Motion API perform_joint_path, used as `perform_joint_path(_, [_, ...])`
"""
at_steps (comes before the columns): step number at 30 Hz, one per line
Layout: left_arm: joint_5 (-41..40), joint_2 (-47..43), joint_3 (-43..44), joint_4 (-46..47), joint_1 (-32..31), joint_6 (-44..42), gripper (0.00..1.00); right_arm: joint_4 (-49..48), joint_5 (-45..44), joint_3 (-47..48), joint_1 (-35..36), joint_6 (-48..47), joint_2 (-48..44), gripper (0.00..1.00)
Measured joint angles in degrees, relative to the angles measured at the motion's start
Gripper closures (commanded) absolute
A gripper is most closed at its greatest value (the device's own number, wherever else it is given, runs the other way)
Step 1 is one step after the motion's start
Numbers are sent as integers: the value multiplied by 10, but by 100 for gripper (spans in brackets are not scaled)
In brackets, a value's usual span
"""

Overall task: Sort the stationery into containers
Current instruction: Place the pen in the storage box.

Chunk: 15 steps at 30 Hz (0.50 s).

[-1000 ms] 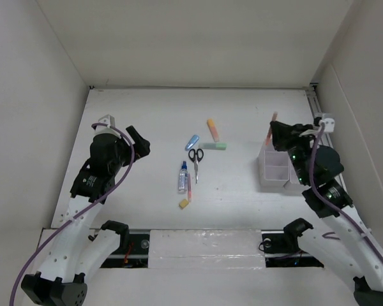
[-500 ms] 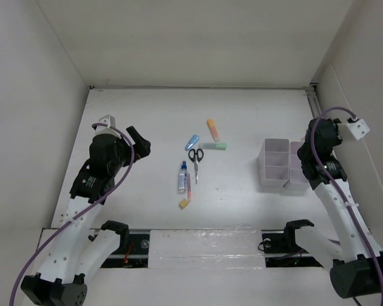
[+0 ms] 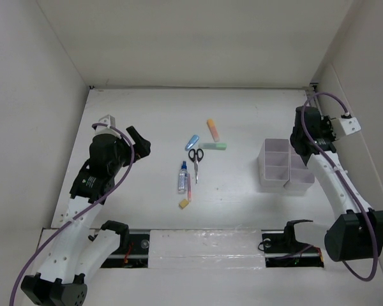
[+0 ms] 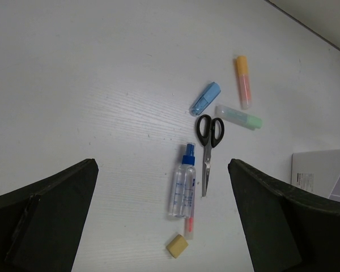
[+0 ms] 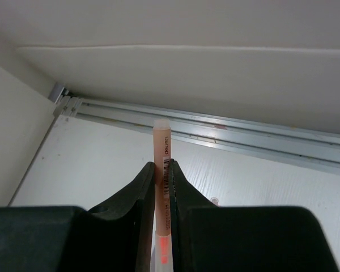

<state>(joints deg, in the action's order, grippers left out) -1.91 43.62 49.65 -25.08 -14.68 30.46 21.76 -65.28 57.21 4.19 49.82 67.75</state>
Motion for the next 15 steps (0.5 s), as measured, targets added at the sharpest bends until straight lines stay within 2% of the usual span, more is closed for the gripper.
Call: perform_joint_path(15, [0, 3, 0, 4, 0, 0, 0, 107, -39, 32, -8, 122, 126, 100])
